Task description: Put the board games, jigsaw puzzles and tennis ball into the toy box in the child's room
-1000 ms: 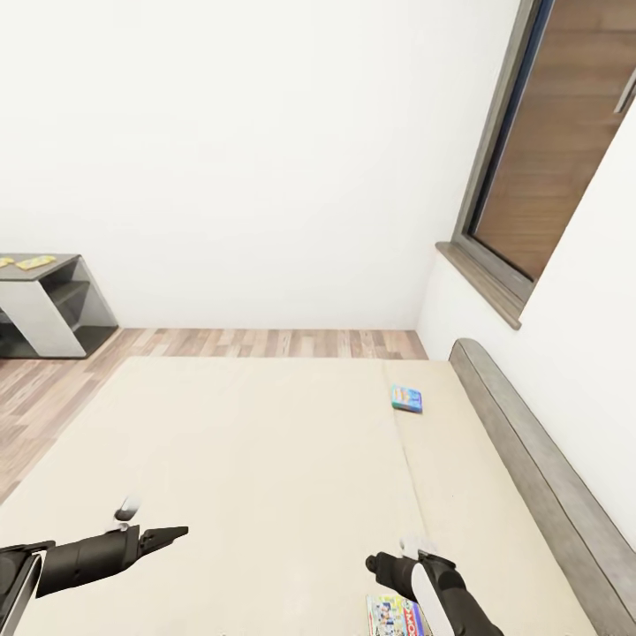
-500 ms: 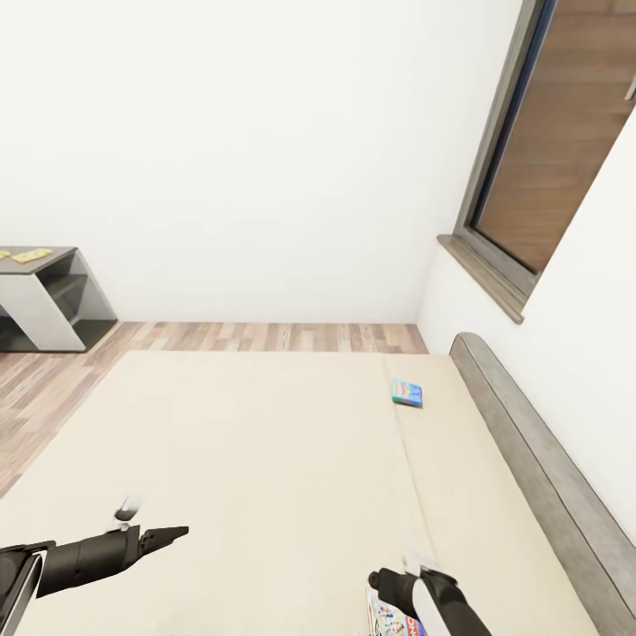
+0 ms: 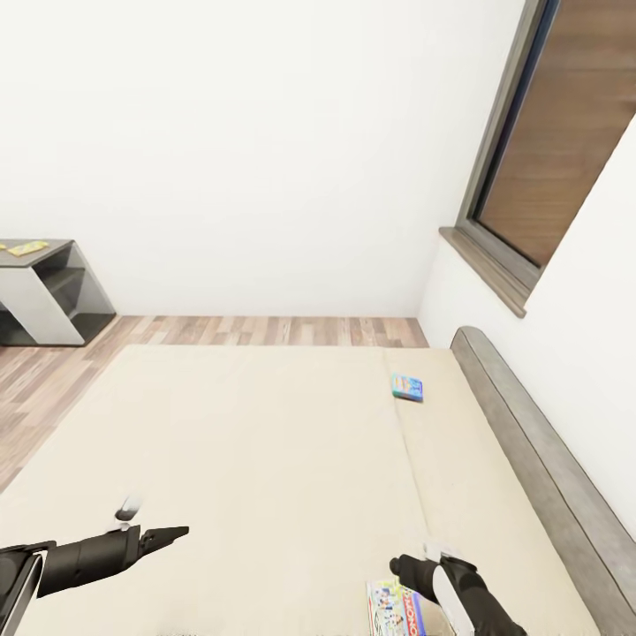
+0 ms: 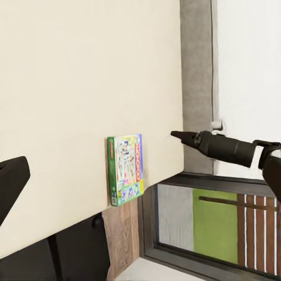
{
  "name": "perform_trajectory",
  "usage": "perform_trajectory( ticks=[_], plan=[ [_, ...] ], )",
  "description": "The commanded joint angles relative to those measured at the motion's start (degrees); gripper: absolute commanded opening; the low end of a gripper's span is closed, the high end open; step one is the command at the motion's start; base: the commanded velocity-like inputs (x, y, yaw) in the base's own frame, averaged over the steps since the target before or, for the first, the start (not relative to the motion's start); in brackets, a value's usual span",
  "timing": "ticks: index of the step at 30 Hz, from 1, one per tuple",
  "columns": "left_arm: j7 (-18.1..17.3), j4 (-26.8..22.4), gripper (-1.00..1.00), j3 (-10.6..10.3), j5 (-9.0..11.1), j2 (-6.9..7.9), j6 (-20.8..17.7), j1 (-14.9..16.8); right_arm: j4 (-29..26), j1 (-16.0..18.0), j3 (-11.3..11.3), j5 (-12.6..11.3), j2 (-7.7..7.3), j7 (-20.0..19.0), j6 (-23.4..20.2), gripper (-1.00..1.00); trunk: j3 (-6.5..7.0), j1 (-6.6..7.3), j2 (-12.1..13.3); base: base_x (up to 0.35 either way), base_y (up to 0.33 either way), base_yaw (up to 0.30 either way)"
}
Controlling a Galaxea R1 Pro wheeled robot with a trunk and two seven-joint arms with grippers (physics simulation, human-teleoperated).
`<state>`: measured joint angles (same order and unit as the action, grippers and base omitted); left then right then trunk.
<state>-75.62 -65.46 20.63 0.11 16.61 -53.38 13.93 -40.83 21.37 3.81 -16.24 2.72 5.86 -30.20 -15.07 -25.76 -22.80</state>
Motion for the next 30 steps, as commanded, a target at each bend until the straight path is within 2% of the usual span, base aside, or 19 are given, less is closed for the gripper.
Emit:
perform_trajectory(
  ticks=[1,3,6,17,24,30],
  plan=[
    [-0.21,-0.01,1.0,0.03,0.03,0.01,-0.58,0.04,-0.2,0.75,0.27,-0.78,-1.38,0.35,-1.3,1.0,-0.21,-0.03,-0.12,0.0,0.0,0.0],
    [-0.22,-0.01,1.0,0.03,0.02,0.01,-0.54,0.04,-0.26,1.56,0.59,-0.86,-2.99,0.25,-3.27,1.0,-0.4,-0.03,-0.12,0.0,0.0,0.0],
    [-0.22,-0.01,1.0,0.03,-0.01,0.04,-0.51,0.04,-0.33,2.08,0.89,-0.88,-3.94,0.22,-4.94,1.0,-0.68,-0.03,-0.12,0.0,0.0,0.0],
    [-0.24,-0.01,1.0,0.05,-0.02,0.1,-0.5,0.04,-0.32,2.54,0.81,-0.07,-4.01,0.6,-6.16,1.0,-1.72,-0.03,-0.12,0.0,0.0,0.0],
    [-0.23,-0.01,1.0,0.03,-0.02,0.02,-0.4,0.04,0.23,4.78,0.63,-0.16,-3.9,0.7,-6.96,1.0,-2.38,-0.03,-0.12,0.0,0.0,0.0],
    [-0.19,-0.01,1.0,0.03,-0.04,0.01,-0.34,0.04,1.03,5.26,0.52,-0.06,-3.87,0.73,-7.41,1.0,-2.94,-0.03,-0.12,0.0,0.0,0.0]
  ],
)
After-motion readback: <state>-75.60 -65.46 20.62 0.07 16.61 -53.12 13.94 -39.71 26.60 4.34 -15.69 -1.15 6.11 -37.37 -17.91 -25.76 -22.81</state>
